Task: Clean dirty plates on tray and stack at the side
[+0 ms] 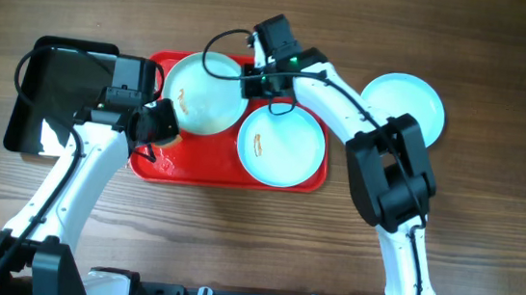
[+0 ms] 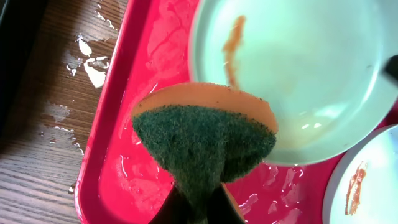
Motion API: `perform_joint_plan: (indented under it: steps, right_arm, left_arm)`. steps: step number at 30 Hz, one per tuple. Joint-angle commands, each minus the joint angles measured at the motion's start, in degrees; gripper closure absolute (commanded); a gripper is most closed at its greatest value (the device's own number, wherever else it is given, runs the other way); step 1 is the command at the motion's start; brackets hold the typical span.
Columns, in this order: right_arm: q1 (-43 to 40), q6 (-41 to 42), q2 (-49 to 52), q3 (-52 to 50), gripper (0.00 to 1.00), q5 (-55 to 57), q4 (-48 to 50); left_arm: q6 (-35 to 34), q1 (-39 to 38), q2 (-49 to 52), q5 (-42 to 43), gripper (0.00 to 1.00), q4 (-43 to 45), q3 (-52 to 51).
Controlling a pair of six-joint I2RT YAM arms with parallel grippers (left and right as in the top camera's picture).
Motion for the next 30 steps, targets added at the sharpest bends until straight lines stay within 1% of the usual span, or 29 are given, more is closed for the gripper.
perform_joint_plan:
  steps: [1,2,3,5,9,12,13,14,17,19,20,23,28,30]
  right_arm:
    - [1.7,-0.4,0.8,0.7,0.96,-3.0,-2.6]
    - [2.2,-0.4,0.8,0.7,0.95,-2.9,-3.9]
    - [2.4,-0.4,0.8,0.7,0.92,-2.9,-4.7]
    - [2.8,-0.4,0.8,0.7,0.81,-2.8,-6.1]
    - [3.9,-0.7,0.8,0.5,0.77,-0.8,-8.4]
    - [5.3,-2.2,0.8,0.3,0.78,0.5,-7.7]
    - [5.7,-2.1,0.8,0.3,0.82,0.7,-7.4]
    - [6.0,-1.9,0.9,0.3,0.83,1.2,-7.4]
    - [6.4,-1.1,1.0,-0.2,0.83,2.2,-7.7]
    - [6.5,-0.4,1.0,-0.2,0.92,2.2,-7.9]
    - [6.5,-0.4,1.0,-0.2,0.96,2.2,-7.9]
    - [6.5,-0.4,1.0,-0.2,0.96,3.7,-8.7]
    - [6.5,-0.4,1.0,-0.2,0.95,3.4,-9.1]
    - [6.5,-0.6,1.0,-0.2,0.96,3.5,-9.6]
  left_arm:
    - [0.5,0.2,-0.3,0.5,0.96,-0.2,0.5]
    - [0.5,0.2,-0.3,0.5,0.96,-0.2,0.5]
    - [0.5,0.2,-0.3,0.5,0.96,-0.2,0.5]
    - [0.5,0.2,-0.3,0.5,0.96,-0.2,0.5]
    - [0.5,0.2,-0.3,0.5,0.96,-0.2,0.5]
    - [0.5,0.2,-0.3,0.5,0.96,-0.2,0.5]
    - [0.5,0.2,-0.3,0.5,0.96,-0.2,0.5]
    - [0.5,0.2,-0.3,0.5,0.96,-0.2,0.4]
    - [0.5,0.2,-0.3,0.5,0.96,-0.2,0.4]
    - [0.5,0.3,-0.3,-0.3,0.96,-0.2,0.4]
    - [0.5,0.8,-0.3,-2.9,0.96,0.3,0.4]
    - [0.5,6.1,-0.3,-3.0,0.96,2.9,0.4]
    - [0.5,19.3,0.1,-3.0,0.96,12.4,0.4]
    - [0.7,22.9,1.3,-3.0,0.96,16.6,0.4]
